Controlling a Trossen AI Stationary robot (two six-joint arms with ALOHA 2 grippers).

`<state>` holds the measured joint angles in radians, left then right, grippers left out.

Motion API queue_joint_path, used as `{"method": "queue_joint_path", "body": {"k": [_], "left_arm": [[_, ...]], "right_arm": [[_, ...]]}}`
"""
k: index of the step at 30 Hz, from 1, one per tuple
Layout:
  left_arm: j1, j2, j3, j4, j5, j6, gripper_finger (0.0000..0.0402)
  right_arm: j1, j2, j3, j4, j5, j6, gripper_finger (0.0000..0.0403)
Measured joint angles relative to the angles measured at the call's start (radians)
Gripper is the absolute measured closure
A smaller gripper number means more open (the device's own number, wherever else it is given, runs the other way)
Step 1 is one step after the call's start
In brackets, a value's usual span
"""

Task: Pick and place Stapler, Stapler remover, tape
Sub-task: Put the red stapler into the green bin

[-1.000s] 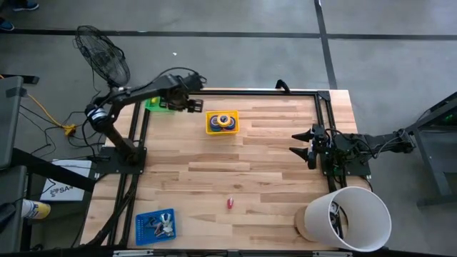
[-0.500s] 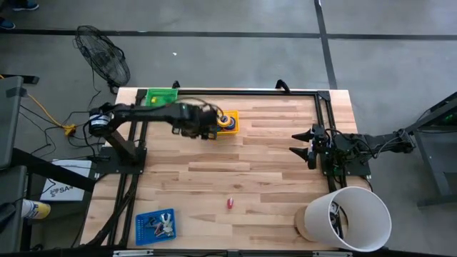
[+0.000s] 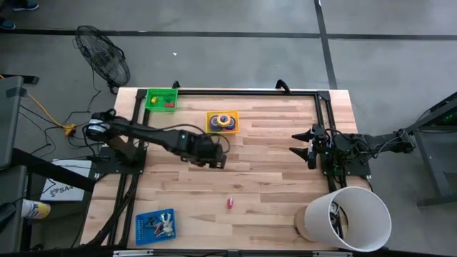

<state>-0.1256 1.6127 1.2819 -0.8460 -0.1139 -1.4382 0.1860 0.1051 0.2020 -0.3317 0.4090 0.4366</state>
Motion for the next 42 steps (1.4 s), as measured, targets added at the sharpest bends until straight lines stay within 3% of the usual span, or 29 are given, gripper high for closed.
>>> {"method": "queue_joint_path", "body": {"k": [6,9,12,19,25,27,34,42], "left_arm": [[-0.064,0.017,-0.001,0.063,0.034,-0.031,0.0207],[-0.096,0.037,-0.002,0.1,0.035,0.035,0.0207],[-0.123,0.061,0.0,0.147,0.066,0.307,0.0207],[-0.152,0.1,-0.003,0.165,0.089,1.227,0.0207],[-0.15,0.135,0.003,0.213,0.236,1.773,0.0207],[-0.151,0.142,-0.002,0.189,0.24,1.94,0.0207],[-0.15,0.207,0.003,0.261,0.211,2.315,0.0207],[-0.15,0.258,0.005,0.423,0.186,2.489,0.0207]], "right_arm": [[0.0,0.0,0.0,0.0,0.0,0.0,0.0096],[0.0,0.0,0.0,0.0,0.0,0.0,0.0096],[0.0,-0.001,0.0,0.0,0.0,0.0,0.0096],[0.0,0.018,0.002,0.001,-0.002,0.0,0.0096],[0.0,0.034,0.002,0.005,0.0,0.0,0.0096],[0.0,0.036,0.002,0.002,0.0,0.0,0.0096],[0.0,0.042,0.001,0.008,0.0,0.0,0.0096],[0.0,0.053,0.0,0.007,0.0,0.0,0.0096]]}}
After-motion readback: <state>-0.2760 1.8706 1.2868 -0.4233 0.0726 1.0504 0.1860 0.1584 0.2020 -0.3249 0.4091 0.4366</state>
